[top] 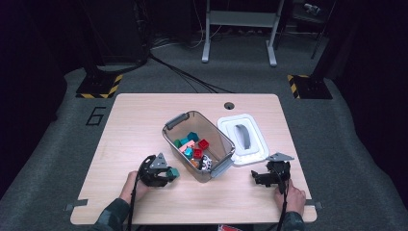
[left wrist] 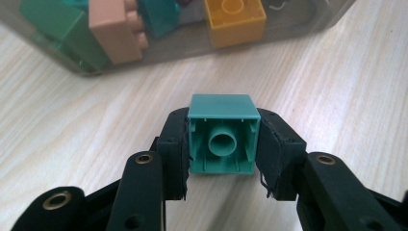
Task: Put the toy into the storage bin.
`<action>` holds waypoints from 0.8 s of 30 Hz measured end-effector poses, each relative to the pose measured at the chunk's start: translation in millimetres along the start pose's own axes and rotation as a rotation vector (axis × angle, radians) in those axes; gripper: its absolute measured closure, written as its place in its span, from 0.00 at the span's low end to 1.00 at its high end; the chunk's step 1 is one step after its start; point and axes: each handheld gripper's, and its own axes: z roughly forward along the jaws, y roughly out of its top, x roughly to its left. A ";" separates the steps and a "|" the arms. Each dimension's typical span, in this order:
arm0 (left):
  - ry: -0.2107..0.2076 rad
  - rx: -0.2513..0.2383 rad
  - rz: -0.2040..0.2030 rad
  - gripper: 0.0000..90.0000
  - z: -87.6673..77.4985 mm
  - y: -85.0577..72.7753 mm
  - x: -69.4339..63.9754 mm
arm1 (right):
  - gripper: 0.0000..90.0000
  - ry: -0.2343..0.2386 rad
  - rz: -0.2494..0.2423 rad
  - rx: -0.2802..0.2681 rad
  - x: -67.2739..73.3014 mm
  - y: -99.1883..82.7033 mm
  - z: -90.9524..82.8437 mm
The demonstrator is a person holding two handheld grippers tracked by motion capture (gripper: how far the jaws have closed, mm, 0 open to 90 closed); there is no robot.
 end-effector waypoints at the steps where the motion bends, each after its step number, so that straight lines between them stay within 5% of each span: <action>1: 0.007 0.004 -0.005 0.65 -3.0 -2.5 -0.4 | 0.00 -0.002 0.000 -0.002 0.1 -0.1 0.2; 12: 0.054 -0.010 -0.058 0.65 -28.7 -6.5 5.3 | 0.00 -0.002 0.000 -0.002 0.1 0.0 0.2; 24: 0.120 -0.048 -0.098 0.65 -72.1 20.2 25.2 | 0.00 -0.002 0.000 -0.003 0.1 -0.1 0.2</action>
